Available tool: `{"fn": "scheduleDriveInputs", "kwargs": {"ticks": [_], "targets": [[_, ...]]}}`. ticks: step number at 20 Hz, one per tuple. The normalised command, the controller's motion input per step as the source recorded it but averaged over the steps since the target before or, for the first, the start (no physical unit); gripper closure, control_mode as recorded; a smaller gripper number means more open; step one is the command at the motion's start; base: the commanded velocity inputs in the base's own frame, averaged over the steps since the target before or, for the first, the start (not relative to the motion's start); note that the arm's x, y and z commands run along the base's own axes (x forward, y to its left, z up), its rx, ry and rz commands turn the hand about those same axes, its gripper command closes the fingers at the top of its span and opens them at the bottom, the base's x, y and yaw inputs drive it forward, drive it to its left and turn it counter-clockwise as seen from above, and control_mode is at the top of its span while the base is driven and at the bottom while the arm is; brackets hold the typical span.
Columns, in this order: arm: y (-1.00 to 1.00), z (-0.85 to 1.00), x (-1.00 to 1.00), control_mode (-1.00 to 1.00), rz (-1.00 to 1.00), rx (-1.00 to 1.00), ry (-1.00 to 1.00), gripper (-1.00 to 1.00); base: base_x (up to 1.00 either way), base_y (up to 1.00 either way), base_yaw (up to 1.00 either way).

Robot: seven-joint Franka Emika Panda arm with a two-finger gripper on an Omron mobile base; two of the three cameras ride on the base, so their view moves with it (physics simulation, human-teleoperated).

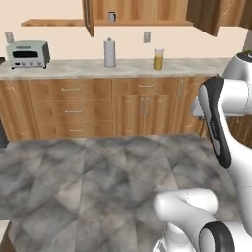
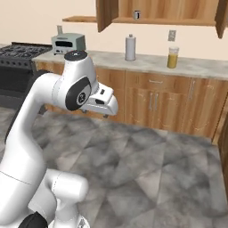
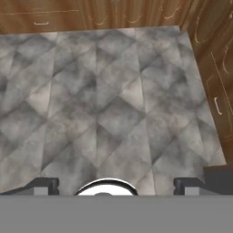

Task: There is a tray on the dining counter. Grab the cup, mug, and pitcher and place them on the tray. The pitcher may be placed next to the tray if it cannot fit the tray.

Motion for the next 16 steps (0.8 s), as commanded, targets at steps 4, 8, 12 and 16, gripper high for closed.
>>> {"fn": "scheduleDriveInputs", "kwargs": {"ticks": [4, 8, 12, 16], "targets": [[0.0, 0.0, 0.0, 1.0, 0.0, 0.0, 0.0, -1.0, 1.0, 0.0, 0.05], [0.0, 0.0, 0.0, 1.0, 0.0, 0.0, 0.0, -1.0, 1.0, 0.0, 0.06], [0.0, 0.0, 0.0, 1.0, 0.0, 0.0, 0.0, -1.0, 1.0, -0.06, 0.06], [0.0, 0.0, 0.0, 1.0, 0.0, 0.0, 0.0, -1.0, 1.0, -0.05, 0.06]]}}
